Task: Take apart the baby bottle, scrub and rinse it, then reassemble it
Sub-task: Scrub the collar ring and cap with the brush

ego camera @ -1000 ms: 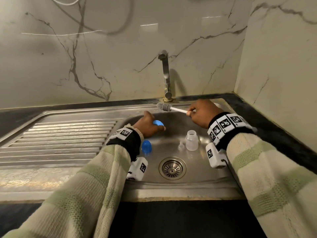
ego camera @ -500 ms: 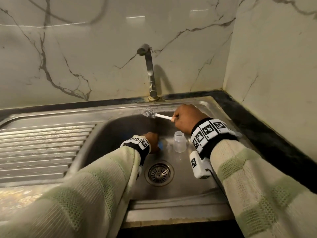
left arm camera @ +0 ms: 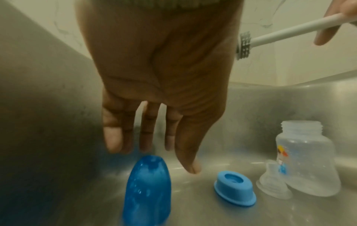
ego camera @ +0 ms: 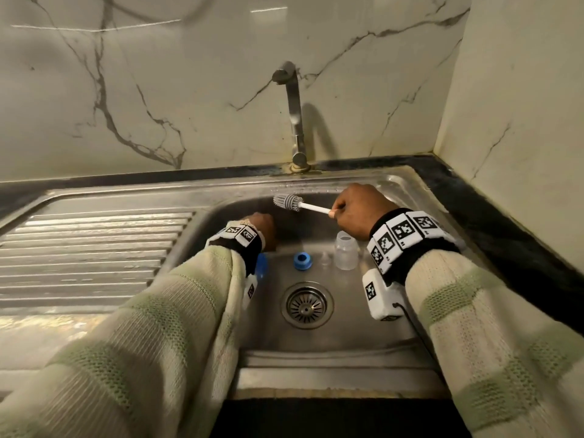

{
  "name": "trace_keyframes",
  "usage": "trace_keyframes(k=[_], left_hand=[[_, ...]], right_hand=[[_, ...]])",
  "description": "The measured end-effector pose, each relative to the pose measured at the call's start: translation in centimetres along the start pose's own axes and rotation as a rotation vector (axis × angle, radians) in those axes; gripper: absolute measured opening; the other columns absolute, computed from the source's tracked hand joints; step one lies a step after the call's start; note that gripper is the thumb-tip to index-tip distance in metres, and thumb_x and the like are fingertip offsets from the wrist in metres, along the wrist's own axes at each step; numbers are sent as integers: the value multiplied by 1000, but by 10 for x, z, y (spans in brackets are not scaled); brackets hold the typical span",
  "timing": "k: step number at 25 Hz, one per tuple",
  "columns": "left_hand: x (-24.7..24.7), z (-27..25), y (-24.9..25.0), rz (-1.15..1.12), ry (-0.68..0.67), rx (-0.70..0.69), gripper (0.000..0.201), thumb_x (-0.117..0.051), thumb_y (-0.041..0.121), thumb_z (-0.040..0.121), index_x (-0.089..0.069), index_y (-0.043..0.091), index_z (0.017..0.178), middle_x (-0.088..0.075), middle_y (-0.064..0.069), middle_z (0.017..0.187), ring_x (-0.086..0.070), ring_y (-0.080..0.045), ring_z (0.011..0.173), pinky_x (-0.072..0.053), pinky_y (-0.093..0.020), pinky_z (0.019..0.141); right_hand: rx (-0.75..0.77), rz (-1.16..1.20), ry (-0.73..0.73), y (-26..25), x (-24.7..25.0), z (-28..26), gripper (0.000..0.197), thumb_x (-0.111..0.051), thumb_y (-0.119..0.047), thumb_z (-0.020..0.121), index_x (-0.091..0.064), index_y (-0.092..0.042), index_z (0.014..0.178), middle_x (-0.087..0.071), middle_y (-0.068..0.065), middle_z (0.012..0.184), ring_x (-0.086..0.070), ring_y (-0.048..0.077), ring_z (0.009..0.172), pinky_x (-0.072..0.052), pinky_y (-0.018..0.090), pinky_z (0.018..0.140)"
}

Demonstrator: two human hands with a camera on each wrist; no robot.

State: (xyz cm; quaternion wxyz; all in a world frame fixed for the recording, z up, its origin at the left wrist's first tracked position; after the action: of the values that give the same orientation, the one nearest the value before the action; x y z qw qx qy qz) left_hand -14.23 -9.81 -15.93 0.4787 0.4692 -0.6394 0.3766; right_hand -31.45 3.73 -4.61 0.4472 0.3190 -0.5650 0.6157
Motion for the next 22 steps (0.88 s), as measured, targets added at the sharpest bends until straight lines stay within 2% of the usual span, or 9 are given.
trace_keyframes(k=[5, 7, 9, 11, 13, 15, 17, 19, 22], left_hand=[[-65, 36, -40, 99, -170, 28, 54, -84, 47, 56, -74, 30, 106, -75, 4, 106, -71, -21, 99, -57, -38, 92], [-42, 12, -36, 79, -117, 50, 47, -85, 39, 58, -75, 27, 103, -75, 2, 99, -72, -22, 97, -58, -37, 89], [-4, -7, -42, -31, 49, 92, 44, -81, 36, 68, -74, 18, 107, -72, -6, 102, -70, -26, 101, -55, -32, 86], [40, -26, -56, -289, 235, 110, 39, -75, 32, 81, -70, 11, 113, -70, -13, 111, -66, -30, 107, -51, -31, 84], [70, -51, -78, -703, 398, 105, 36, -75, 28, 79, -69, 11, 111, -69, -16, 112, -67, -32, 99, -55, -35, 86], [71, -79, -97, -1246, 450, 130, 26, -69, 23, 78, -64, 9, 100, -68, -21, 105, -66, -32, 81, -61, -40, 69], [55, -99, -100, -1670, 405, 187, 8, -59, 14, 87, -56, 6, 89, -58, -20, 89, -57, -29, 64, -52, -28, 45], [56, -119, -98, -1757, 408, 177, 8, -53, 13, 90, -53, 8, 85, -52, -18, 80, -48, -25, 53, -40, -23, 42], [61, -121, -83, -1672, 371, 69, 14, -52, 19, 90, -59, 6, 89, -54, -16, 75, -45, -20, 49, -35, -21, 42]], right_hand=[[30, -20, -15, -8, -2, -1, 18, -65, -26, 87, -79, -17, 92, -74, 7, 89, -66, 24, 83, -54, 31, 78], [34, -22, -15, -8, -2, 0, 17, -65, -27, 86, -78, -18, 91, -74, 6, 88, -66, 24, 82, -55, 32, 79], [28, -15, -12, -7, -2, 0, 18, -65, -28, 87, -79, -18, 90, -74, 5, 87, -66, 23, 82, -55, 33, 79], [19, 24, 18, -7, 3, -1, 16, -65, -27, 87, -78, -18, 89, -74, 4, 87, -66, 22, 81, -54, 31, 78], [37, 78, 83, -11, 15, -5, 15, -65, -24, 87, -78, -17, 88, -74, 4, 86, -66, 21, 79, -52, 29, 75], [83, 135, 132, -21, 26, -11, 17, -64, -22, 87, -78, -13, 88, -74, 6, 85, -67, 23, 79, -53, 31, 76], [131, 207, 92, -31, 27, -21, 17, -65, -23, 88, -78, -14, 93, -75, 5, 87, -67, 21, 81, -53, 32, 79], [168, 259, 14, -44, 21, -30, 17, -67, -24, 89, -77, -17, 101, -75, 0, 93, -66, 13, 83, -51, 28, 80], [179, 226, -14, -54, 14, -34, 19, -65, -25, 90, -76, -19, 105, -72, -6, 92, -61, 4, 79, -44, 21, 77]])
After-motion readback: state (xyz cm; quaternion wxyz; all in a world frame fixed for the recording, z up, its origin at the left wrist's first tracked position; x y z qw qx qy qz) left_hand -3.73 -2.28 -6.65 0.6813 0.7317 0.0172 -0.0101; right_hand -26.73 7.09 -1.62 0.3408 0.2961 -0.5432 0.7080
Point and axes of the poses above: each hand's wrist, its own z-axis towards the middle knuckle, its own x-axis out of the back of the hand, y = z × x, the point moved 10 cm from there along z, towards the middle knuckle
